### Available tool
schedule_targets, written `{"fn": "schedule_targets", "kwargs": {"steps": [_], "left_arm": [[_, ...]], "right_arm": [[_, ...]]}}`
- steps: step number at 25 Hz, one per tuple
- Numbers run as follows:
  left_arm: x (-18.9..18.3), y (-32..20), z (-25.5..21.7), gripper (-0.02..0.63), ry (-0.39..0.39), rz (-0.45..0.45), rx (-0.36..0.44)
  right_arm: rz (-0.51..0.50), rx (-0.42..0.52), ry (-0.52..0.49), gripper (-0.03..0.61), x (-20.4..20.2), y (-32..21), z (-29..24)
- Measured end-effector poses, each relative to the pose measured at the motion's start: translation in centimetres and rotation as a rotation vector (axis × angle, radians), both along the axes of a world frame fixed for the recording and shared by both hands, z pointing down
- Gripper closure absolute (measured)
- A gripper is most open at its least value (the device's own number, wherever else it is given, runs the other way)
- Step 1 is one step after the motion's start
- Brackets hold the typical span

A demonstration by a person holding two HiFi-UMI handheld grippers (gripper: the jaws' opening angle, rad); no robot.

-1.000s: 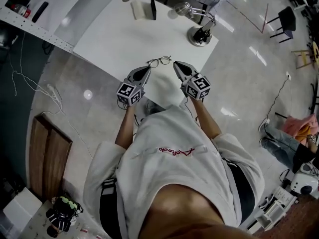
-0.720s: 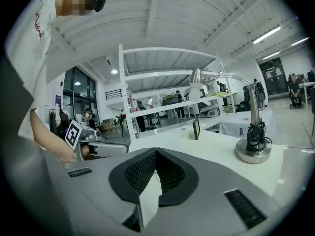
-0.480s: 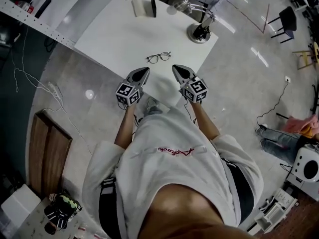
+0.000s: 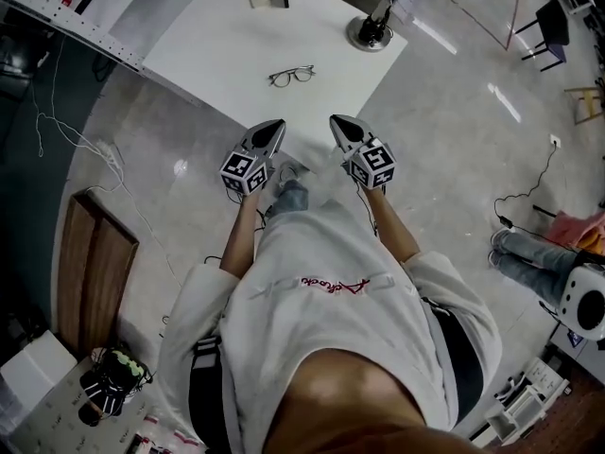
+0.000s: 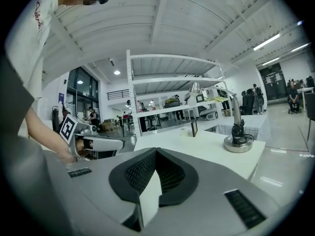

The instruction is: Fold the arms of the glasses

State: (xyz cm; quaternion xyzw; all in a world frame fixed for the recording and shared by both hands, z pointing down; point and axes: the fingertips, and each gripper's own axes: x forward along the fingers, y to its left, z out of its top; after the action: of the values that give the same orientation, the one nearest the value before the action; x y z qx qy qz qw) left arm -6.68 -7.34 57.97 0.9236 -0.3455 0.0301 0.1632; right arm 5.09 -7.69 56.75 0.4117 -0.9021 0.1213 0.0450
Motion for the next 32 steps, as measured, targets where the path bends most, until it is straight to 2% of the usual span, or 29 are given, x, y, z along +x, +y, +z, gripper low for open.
{"fn": "schedule_targets", "kwargs": {"steps": [7,12,17,32], "left_arm": [[1.6,6.0,0.4,0.586,-0.001,-0.016,0.008],[2.4,10.1,0.6,0.586,-0.036,0.008,0.033],[2.0,12.9,0.7,0.586,-0.047,-0.002,0.042],[1.4,13.2,-0.9,0.586,-0.035,-0.023,0.095]], "right_arm": [[0.001,0.006,-0.011,0.552,1.3,6.1,0.6],[0.008,0.014,-0.015,0.552,1.7,9.9,0.9],[0.008,0.015,-0.012,0.552,1.6,12.6,1.2],[-0.016,0.071,0.012,0.552,0.5,12.4,-0.7]]}}
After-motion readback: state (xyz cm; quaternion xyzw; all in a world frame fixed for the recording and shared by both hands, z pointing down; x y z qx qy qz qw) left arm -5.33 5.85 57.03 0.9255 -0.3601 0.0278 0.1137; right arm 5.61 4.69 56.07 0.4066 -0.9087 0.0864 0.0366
